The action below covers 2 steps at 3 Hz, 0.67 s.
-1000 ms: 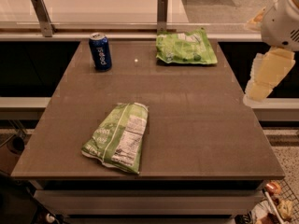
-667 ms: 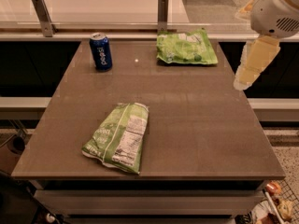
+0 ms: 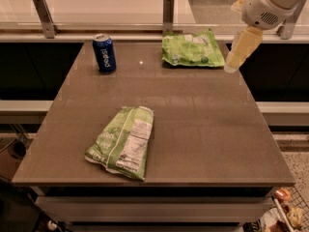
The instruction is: Move green rice chip bag near green jalapeno chip bag
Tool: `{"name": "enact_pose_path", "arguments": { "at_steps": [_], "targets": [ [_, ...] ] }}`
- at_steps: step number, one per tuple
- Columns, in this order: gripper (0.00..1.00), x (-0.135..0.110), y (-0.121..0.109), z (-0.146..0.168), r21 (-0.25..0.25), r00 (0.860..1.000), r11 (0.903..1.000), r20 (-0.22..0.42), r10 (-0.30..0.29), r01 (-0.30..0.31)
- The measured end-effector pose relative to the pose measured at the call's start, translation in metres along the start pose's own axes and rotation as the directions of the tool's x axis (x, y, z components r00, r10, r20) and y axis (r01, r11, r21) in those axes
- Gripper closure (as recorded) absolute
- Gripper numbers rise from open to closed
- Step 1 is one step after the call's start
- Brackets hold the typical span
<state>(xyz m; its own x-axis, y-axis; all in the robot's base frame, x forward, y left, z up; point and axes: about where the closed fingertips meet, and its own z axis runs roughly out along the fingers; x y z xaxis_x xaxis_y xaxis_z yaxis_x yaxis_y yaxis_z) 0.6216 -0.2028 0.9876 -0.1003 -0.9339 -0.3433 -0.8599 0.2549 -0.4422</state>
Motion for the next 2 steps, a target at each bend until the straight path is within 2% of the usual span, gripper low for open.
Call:
{"name": "enact_pose_path", "arguments": {
  "at_steps": [1,2],
  "targets": [
    [0.0,0.002,-0.028,0.036,0.032,0.999,0.9989,0.01,0.035,-0.035],
    [0.0,-0.004,-0.054,0.072,0.06,0.999,0.9968,-0.007,0.053,-0.052]
  ]
}}
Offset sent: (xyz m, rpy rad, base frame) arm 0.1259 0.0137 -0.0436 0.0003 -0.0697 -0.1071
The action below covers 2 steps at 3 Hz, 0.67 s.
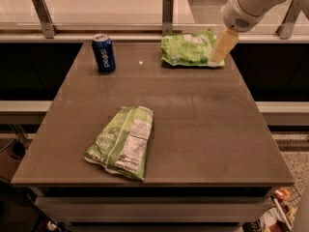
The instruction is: Move green rice chip bag near green jalapeno chip bag
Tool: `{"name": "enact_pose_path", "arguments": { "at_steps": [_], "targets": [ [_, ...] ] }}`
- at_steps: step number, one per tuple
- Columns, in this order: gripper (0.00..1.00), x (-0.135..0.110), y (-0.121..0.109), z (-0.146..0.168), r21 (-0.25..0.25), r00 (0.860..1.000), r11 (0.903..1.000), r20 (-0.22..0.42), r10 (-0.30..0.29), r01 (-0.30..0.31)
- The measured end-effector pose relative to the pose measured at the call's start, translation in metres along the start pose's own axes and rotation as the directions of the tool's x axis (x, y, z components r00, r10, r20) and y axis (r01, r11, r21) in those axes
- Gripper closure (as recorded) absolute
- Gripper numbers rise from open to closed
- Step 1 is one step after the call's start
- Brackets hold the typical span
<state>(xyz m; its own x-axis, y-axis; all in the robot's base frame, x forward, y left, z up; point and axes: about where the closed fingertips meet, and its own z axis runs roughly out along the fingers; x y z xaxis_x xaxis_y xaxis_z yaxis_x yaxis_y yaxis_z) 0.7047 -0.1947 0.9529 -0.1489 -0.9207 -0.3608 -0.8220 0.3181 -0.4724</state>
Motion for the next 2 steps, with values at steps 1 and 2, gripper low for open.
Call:
{"name": "enact_pose_path", "arguments": {
  "at_steps": [1,2],
  "targets": [
    [0.0,0.0,0.0,0.0,0.0,1.0,1.0,0.0,0.0,0.0],
    [0.0,-0.009,-0.01,0.025,-0.024,1.0,0.9996,-0.018,-0.013,0.012]
  ]
}}
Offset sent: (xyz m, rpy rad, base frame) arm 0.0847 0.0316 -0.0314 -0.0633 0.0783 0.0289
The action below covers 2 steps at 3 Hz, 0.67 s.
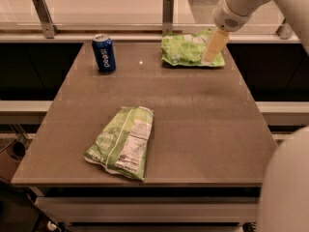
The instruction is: Move green rice chip bag near green jalapeno chip bag
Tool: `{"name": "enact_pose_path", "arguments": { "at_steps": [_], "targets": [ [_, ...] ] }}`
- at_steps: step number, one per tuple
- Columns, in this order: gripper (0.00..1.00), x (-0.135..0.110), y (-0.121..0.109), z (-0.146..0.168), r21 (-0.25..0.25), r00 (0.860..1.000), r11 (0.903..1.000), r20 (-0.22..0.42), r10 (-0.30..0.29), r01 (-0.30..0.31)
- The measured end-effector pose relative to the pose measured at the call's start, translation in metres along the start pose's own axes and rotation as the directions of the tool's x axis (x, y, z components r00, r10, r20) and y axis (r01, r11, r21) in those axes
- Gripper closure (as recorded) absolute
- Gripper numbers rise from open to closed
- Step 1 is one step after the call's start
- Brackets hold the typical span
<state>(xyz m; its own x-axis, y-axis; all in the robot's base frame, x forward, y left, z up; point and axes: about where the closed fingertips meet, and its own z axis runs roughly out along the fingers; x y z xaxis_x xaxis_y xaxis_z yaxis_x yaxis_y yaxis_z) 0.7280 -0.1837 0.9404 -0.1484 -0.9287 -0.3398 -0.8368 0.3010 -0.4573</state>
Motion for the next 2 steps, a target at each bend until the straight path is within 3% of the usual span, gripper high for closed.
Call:
{"name": "enact_pose_path", "arguments": {
  "at_steps": [1,2],
  "targets": [
    [0.0,-0.014,-0.015,0.048,-0.047,1.0,0.9989,0.0,0.001,-0.001],
    [0.0,-0.024,-0.018,0.116,-0.117,0.999,0.9925,0.001,0.036,-0.035]
  ]
}}
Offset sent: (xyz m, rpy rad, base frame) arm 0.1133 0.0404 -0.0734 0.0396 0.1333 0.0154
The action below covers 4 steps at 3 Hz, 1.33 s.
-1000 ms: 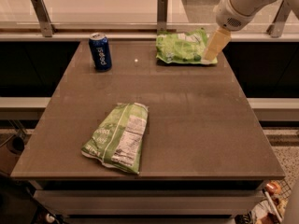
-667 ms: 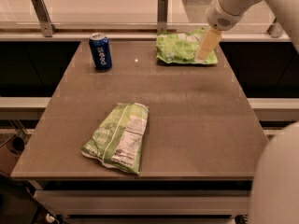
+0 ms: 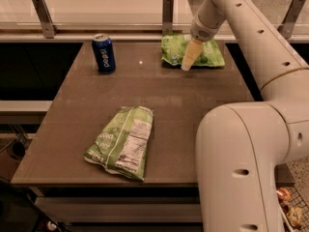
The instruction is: Move green rice chip bag near green jalapeno chip bag
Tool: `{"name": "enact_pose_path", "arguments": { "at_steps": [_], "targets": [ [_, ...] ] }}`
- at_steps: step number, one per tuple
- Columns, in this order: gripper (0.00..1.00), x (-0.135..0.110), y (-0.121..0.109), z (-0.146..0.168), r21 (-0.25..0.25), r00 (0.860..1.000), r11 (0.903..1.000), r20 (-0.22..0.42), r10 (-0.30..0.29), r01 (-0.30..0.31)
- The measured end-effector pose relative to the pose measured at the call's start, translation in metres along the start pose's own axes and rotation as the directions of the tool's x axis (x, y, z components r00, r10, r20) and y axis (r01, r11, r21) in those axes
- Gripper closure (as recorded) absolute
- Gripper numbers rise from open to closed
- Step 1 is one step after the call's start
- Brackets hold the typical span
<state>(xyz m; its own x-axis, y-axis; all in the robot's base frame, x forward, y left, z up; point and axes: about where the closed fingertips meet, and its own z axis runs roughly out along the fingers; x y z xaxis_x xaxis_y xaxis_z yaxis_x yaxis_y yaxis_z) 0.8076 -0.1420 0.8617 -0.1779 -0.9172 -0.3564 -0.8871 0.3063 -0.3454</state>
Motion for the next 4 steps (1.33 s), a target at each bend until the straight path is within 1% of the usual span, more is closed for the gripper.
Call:
{"name": "enact_pose_path", "arguments": {
  "at_steps": [3,4],
  "targets": [
    [0.0,-0.012,0.005,0.02,-0.032,0.999,0.999,-0.01,-0.032,0.032],
    [0.2,-0.012,0.006,0.024,-0.036,0.999,0.9988,-0.01,-0.032,0.032]
  ]
}}
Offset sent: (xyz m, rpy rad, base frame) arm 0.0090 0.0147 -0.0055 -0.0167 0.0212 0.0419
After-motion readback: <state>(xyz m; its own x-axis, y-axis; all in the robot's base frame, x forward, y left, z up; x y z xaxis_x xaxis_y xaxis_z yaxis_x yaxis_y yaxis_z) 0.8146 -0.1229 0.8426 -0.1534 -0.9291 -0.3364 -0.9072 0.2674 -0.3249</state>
